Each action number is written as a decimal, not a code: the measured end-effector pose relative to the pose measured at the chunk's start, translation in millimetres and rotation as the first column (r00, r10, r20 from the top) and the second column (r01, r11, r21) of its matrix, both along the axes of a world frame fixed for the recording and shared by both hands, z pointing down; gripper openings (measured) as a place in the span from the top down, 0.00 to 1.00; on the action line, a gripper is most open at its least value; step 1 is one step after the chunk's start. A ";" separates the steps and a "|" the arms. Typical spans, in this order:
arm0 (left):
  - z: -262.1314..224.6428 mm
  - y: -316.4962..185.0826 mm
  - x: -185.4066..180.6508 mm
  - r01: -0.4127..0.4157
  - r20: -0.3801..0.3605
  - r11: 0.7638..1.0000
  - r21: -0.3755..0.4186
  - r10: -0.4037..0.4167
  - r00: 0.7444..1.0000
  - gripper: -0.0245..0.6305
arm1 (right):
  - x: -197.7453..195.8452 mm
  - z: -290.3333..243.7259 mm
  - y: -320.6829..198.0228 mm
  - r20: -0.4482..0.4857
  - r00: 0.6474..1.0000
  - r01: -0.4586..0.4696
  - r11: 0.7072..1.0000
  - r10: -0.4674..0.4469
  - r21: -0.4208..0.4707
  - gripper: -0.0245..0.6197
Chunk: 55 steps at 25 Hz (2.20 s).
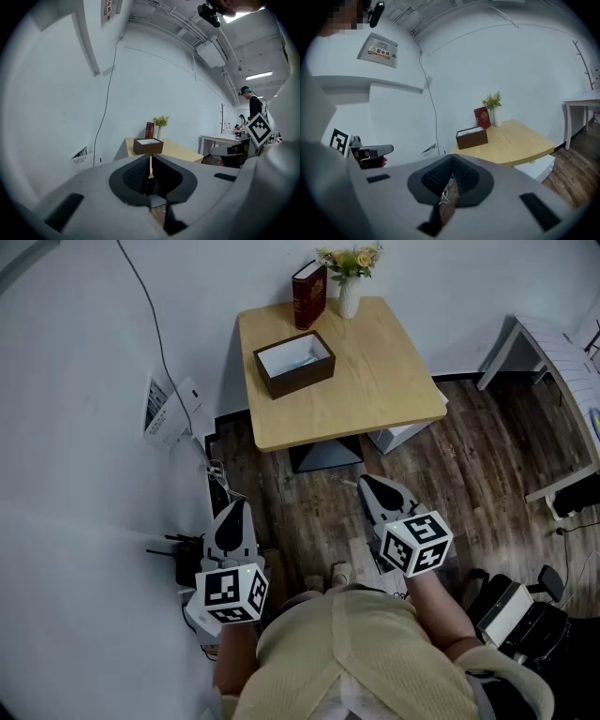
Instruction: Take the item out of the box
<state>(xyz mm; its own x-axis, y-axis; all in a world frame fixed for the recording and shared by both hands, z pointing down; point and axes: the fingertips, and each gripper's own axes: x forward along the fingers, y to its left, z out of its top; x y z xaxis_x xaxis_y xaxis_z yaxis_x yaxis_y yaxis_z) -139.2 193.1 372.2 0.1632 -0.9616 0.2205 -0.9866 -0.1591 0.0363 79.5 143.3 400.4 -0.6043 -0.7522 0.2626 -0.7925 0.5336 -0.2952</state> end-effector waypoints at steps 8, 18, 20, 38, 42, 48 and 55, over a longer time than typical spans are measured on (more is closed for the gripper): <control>1.2 -7.2 9.4 -0.015 0.002 1.000 -0.004 0.015 1.000 0.91 | 4.3 -1.0 -7.6 0.045 0.999 -0.010 1.000 0.011 -0.007 0.92; 15.0 -26.7 31.1 -0.026 -0.014 0.999 -0.030 0.026 1.000 0.91 | 17.2 11.4 -22.5 0.016 1.000 0.013 1.000 -0.012 -0.020 0.92; 17.2 -30.6 37.5 -0.032 -0.013 0.999 -0.034 0.032 0.999 0.91 | 21.4 13.6 -25.1 0.018 1.000 0.014 1.000 -0.014 -0.025 0.92; 19.2 -80.2 51.1 -0.072 -0.014 0.997 -0.034 0.072 0.997 0.91 | 21.4 25.2 -56.8 0.008 1.000 0.021 0.998 -0.021 -0.053 0.92; 21.8 -98.3 49.7 -0.095 -0.011 0.995 -0.044 0.094 0.995 0.91 | 18.4 25.6 -72.9 0.000 1.000 0.016 0.998 -0.016 -0.062 0.92; 29.0 -129.2 44.5 -0.129 -0.015 0.989 -0.071 0.128 0.992 0.91 | 7.7 30.7 -102.0 -0.008 1.000 0.013 0.996 -0.014 -0.083 0.92; 32.8 -167.3 45.2 -0.195 -0.003 0.976 -0.093 0.195 0.981 0.91 | -5.6 30.4 -139.3 -0.020 1.000 0.005 0.995 -0.007 -0.098 0.92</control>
<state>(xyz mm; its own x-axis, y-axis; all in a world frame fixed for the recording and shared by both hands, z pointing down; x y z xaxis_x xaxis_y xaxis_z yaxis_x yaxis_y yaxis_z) -94.0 25.8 405.1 0.3441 -0.8868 0.3084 -0.9371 -0.3448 0.0543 73.9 4.0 430.8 -0.6027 -0.7187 0.3467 -0.7956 0.5077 -0.3305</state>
